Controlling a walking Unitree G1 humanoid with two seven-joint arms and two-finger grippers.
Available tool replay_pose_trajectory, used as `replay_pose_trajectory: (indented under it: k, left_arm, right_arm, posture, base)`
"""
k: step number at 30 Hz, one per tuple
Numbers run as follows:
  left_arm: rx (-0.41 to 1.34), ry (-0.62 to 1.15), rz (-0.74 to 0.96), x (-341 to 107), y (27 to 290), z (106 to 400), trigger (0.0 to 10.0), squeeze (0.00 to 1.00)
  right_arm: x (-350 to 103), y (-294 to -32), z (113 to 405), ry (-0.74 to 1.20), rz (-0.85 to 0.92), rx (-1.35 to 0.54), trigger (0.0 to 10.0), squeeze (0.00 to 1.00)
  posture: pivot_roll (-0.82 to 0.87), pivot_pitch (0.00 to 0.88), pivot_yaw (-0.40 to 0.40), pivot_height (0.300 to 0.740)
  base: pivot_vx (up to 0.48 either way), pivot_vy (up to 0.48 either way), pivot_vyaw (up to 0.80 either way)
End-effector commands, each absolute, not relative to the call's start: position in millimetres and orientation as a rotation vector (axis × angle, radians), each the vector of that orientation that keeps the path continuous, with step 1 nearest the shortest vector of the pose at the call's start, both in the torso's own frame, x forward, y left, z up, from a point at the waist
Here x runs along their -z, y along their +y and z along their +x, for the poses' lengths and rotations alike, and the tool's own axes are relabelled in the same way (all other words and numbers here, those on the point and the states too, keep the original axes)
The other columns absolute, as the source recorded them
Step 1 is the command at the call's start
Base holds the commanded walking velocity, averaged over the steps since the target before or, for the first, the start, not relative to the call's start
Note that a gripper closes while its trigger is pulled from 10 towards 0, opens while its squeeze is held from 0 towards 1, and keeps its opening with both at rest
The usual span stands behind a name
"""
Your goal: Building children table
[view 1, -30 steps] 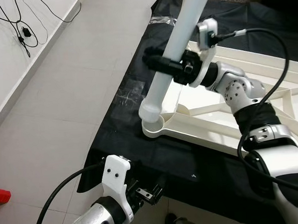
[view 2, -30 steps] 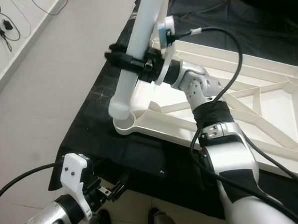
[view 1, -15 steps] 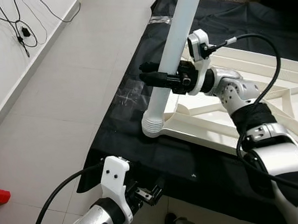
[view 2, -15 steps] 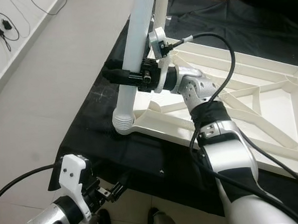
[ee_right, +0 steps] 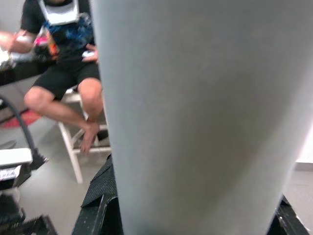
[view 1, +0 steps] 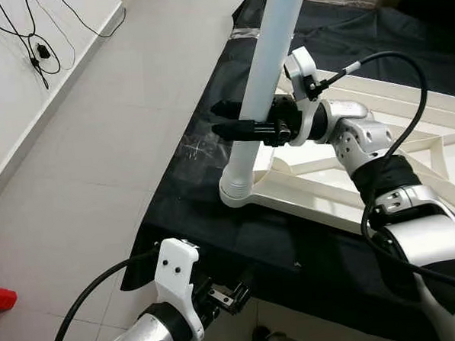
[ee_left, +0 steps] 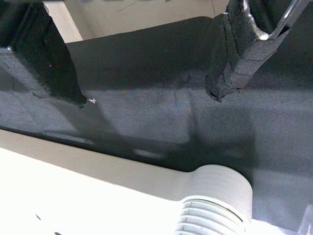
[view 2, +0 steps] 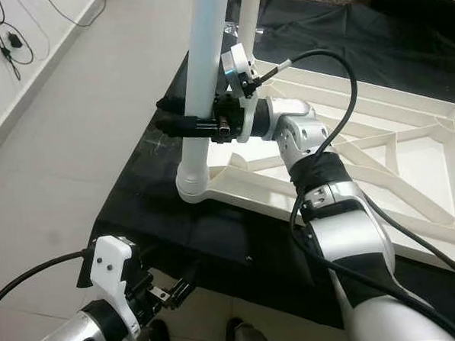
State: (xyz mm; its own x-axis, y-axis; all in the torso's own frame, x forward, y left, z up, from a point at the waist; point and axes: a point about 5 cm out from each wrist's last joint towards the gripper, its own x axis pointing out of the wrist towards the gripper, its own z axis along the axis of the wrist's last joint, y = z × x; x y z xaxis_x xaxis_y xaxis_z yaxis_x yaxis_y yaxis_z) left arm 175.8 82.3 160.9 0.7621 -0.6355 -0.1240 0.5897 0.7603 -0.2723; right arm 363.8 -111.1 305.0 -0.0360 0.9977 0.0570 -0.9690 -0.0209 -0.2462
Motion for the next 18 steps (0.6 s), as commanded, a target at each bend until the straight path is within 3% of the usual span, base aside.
replay_pose_trajectory:
  k: [1, 6, 18]
  left_arm:
    - [0.677, 0.241, -0.227, -157, 81, 172, 10.0, 0.0]
    - [0.682, 0.245, -0.225, -156, 81, 172, 10.0, 0.0]
    - [0.687, 0.249, -0.219, -155, 81, 170, 10.0, 0.0]
  right_arm:
    - [-288, -118, 362, -0.153, -0.212, -1.608, 10.0, 0.0]
    - [-280, -114, 355, -0.124, -0.302, -1.672, 10.0, 0.0]
    - [-270, -108, 354, -0.109, -0.329, -1.675, 10.0, 0.0]
  posture:
    - [0.12, 0.292, -0.075, 0.74]
    - [0.12, 0.283, -0.073, 0.74]
    - [0.12, 0.277, -0.072, 0.74]
  base:
    - [0.0, 0.0, 0.0]
    - [0.0, 0.0, 0.0]
    - [0.0, 0.0, 0.0]
